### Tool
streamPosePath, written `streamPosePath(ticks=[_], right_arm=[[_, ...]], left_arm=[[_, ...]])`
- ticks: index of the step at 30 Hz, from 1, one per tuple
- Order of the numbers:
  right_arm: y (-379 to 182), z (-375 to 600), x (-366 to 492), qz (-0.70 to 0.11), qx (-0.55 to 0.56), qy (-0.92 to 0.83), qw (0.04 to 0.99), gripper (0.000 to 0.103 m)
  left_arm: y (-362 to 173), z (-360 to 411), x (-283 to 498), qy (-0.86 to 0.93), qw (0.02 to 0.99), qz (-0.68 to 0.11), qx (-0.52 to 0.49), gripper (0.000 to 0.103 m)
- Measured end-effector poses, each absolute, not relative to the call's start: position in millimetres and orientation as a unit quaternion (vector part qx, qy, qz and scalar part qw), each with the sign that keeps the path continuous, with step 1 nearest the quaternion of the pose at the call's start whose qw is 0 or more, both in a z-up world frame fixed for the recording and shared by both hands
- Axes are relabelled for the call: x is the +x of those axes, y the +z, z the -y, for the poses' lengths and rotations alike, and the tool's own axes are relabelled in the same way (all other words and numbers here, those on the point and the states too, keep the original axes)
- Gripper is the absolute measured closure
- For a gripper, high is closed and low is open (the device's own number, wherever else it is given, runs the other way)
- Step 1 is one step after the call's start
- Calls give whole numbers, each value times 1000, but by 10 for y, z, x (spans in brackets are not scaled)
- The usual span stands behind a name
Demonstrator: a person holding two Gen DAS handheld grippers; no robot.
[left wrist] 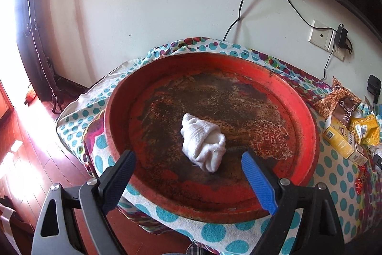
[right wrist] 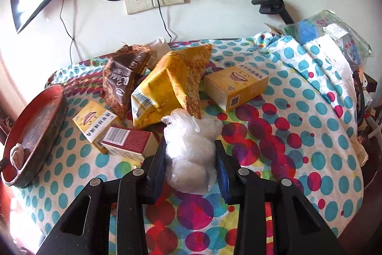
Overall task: Organize objects
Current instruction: 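Carry the white plastic bundle into the red tray and release it with the right gripper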
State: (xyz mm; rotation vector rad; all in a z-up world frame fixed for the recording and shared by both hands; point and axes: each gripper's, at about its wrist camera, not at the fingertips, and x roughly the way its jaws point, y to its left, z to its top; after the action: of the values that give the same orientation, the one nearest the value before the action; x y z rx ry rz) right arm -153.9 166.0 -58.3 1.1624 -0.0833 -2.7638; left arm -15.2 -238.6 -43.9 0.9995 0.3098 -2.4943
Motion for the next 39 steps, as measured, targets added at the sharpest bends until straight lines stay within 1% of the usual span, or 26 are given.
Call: streamPosePath(ticks=[6,10,16,22,27,32,39], right_arm=[[-422,-1399,-1468,9,372,-923,94,68],[-305,-1078,-1419,-4,364,-923,127,68],[-177,-235,-1346,-42,351,-913,203,68],[-119,511,-1269,-72,345,-897,266,68],[-225,1017,-1333,-103,357,-883,285,68],[-481,1462,-1438,-129,384,-867,291,68],[-723,1736,-1452,-158,402,-852,297,68]], left_arm=[[-444,2336,-111,-899,211,-108,369,11],[-450,2322,-103,-896,212,-108,374,11],[-465,2301,-96,-897,209,-102,377,11],[-435,2407,-54,-896,211,-119,371,11],[-462,2551,-28,-892,218,-138,371,11],[-496,2635,-20,-889,218,-149,375,11],[-531,2662,-31,-886,219,-153,378,11]])
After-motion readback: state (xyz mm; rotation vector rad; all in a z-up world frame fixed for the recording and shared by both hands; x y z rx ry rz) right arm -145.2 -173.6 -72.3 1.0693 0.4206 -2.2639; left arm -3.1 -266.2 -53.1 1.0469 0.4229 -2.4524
